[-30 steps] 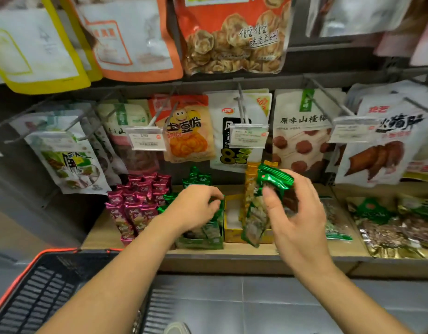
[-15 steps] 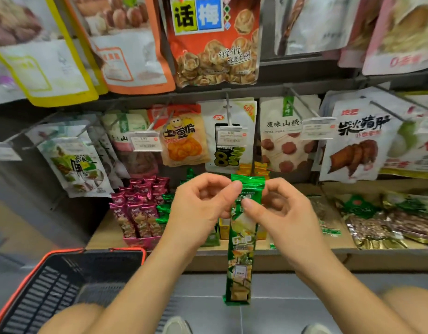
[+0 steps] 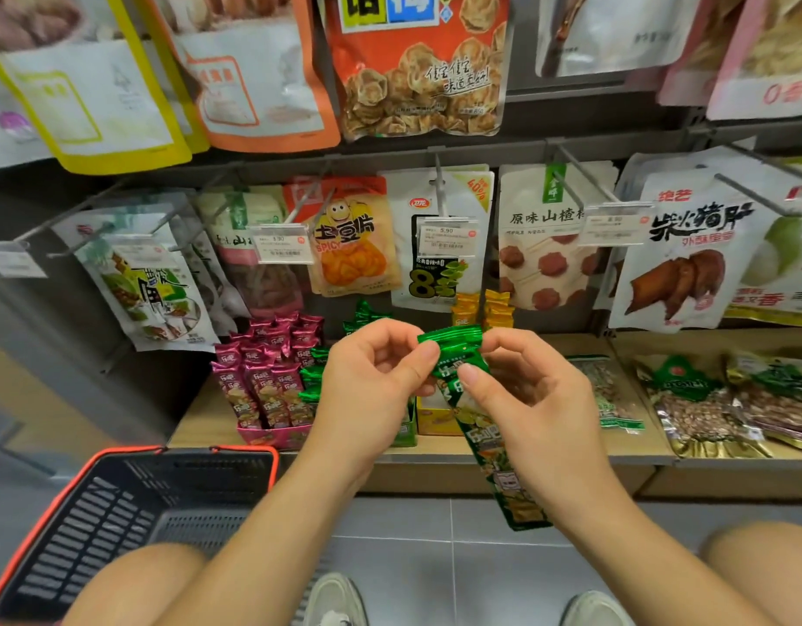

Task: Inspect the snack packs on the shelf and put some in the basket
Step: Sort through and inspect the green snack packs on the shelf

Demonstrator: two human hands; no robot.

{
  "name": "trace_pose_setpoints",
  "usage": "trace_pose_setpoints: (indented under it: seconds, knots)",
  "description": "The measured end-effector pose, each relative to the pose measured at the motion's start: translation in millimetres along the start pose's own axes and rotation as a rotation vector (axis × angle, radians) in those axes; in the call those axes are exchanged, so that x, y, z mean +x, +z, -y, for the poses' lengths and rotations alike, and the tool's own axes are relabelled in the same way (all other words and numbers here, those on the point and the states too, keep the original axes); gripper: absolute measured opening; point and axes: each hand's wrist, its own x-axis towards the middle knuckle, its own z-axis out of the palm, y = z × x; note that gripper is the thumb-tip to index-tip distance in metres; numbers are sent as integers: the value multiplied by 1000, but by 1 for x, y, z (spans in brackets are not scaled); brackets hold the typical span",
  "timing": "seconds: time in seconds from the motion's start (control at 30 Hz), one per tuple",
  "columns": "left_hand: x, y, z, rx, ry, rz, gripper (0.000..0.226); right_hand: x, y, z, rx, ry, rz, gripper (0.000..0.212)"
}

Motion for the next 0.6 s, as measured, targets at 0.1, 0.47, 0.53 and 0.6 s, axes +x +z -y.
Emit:
trace_pose_setpoints:
  seconds: [0.1, 0.47, 0.53, 0.6]
  knots:
    - [1, -4, 0, 29, 29, 5, 26, 1, 0, -1, -53, -36, -4, 21]
    - [2, -6, 0, 31, 62, 28, 25, -1, -4, -2, -152, -25, 151, 25]
    - [2, -5, 1, -32, 60, -21, 27, 0, -6, -3, -152, 72, 322, 35]
    - [3, -5, 2, -144, 19, -38, 14, 1, -7, -3, -130, 152, 487, 38]
